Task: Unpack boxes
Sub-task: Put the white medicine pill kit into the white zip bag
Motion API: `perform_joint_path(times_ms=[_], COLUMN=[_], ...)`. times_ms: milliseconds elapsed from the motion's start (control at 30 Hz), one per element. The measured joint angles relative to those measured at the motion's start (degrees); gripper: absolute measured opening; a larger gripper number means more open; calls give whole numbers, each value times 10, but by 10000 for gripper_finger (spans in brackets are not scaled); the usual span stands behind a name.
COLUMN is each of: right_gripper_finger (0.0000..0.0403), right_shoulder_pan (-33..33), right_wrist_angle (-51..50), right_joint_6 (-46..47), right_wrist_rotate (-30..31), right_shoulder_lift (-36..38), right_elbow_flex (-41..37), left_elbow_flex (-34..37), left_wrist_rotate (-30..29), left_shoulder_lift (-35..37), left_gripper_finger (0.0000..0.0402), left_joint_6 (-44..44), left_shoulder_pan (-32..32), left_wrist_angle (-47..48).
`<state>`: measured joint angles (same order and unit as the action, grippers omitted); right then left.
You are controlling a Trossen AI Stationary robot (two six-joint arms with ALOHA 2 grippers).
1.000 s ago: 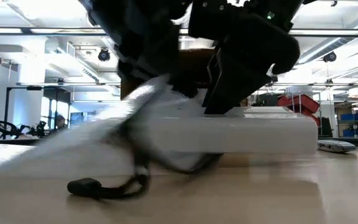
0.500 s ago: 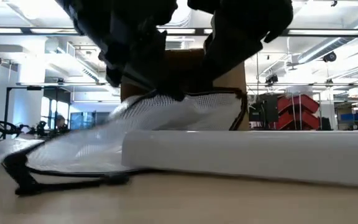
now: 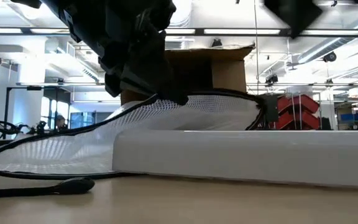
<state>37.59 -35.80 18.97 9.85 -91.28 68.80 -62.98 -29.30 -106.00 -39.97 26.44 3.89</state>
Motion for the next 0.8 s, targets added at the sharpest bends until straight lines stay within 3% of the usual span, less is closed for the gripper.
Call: perform_joint_path(times_ms=[267, 467, 533, 700, 800], right_gripper_finger=[116, 13, 7, 6, 2], right_shoulder_pan=[71, 34, 12, -29, -35], right_wrist_angle=[9, 75, 105, 98, 89], right_joint_6=[112, 50, 11, -46, -52], right_wrist_rotate=[1, 7, 36, 216, 202], right_shoulder_lift=[-95, -170, -184, -167, -148], right_elbow_flex=[-38, -17, 11, 43, 39], left_elbow_flex=[0, 0, -1, -1, -1], left_wrist_rotate=[0, 17, 27, 56, 64], left_shoulder_lift=[0, 1, 1, 1, 1], left_gripper_finger=[0, 0, 0, 0, 0], left_joint_6=[0, 0, 0, 5, 7], left_shoulder_pan=[0, 0, 0, 1, 2], left_wrist_angle=[-9, -14, -15, -11, -9])
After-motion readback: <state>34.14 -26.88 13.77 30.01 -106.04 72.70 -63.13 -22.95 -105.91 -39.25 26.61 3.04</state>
